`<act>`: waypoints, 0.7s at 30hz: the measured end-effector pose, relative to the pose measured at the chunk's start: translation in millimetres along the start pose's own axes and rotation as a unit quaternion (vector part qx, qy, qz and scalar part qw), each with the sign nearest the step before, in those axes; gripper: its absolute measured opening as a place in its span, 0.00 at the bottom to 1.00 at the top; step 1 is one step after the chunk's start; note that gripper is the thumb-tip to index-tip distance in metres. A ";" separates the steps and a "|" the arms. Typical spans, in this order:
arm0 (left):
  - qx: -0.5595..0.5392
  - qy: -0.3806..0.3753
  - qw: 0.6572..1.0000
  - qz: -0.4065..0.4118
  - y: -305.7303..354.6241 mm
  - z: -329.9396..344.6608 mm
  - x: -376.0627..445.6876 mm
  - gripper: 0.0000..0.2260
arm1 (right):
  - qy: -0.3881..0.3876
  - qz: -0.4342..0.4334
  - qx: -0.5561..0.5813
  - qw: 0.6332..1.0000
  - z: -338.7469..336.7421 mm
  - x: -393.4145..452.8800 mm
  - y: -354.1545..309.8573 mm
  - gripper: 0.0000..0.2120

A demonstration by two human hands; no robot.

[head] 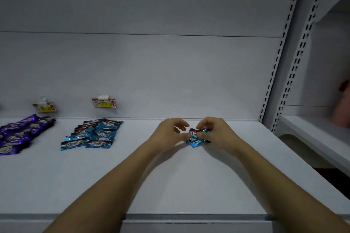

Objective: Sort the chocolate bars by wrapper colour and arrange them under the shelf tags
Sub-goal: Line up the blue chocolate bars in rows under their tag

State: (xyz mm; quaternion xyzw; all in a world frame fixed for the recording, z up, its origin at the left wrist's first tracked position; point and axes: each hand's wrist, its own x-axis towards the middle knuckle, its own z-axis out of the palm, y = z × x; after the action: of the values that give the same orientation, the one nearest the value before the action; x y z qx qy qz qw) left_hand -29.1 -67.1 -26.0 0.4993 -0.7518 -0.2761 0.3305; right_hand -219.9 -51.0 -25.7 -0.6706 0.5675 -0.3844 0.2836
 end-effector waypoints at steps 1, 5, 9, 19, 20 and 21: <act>0.038 0.022 0.999 0.007 -9.5 -12.8 -7.3 0.12 | -0.015 -0.011 -0.010 1.000 14.0 1.1 -10.4 0.06; 0.118 0.079 0.990 -0.007 -54.5 -73.3 -41.8 0.13 | -0.071 -0.070 -0.015 0.995 87.6 6.1 -62.7 0.06; 0.179 0.148 0.973 -0.009 -103.1 -136.3 -75.7 0.13 | -0.111 -0.111 -0.017 0.988 168.5 11.7 -113.4 0.08; 0.260 0.119 0.956 -0.062 -188.0 -218.4 -101.8 0.41 | -0.072 -0.136 -0.107 0.982 261.4 39.2 -139.7 0.09; 0.266 0.106 0.956 -0.058 -190.9 -219.3 -98.1 0.44 | -0.078 -0.134 -0.125 0.980 261.5 42.8 -140.1 0.11; 0.265 0.096 0.958 -0.052 -193.3 -219.2 -93.9 0.45 | -0.086 -0.129 -0.123 0.980 260.5 46.6 -140.5 0.12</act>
State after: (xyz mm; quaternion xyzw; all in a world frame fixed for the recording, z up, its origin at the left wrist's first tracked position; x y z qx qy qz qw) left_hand 276.7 -65.6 -52.9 0.6312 -0.7360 -0.0344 0.2423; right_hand 77.5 -83.7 -43.5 -0.7988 0.4924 -0.2857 0.1945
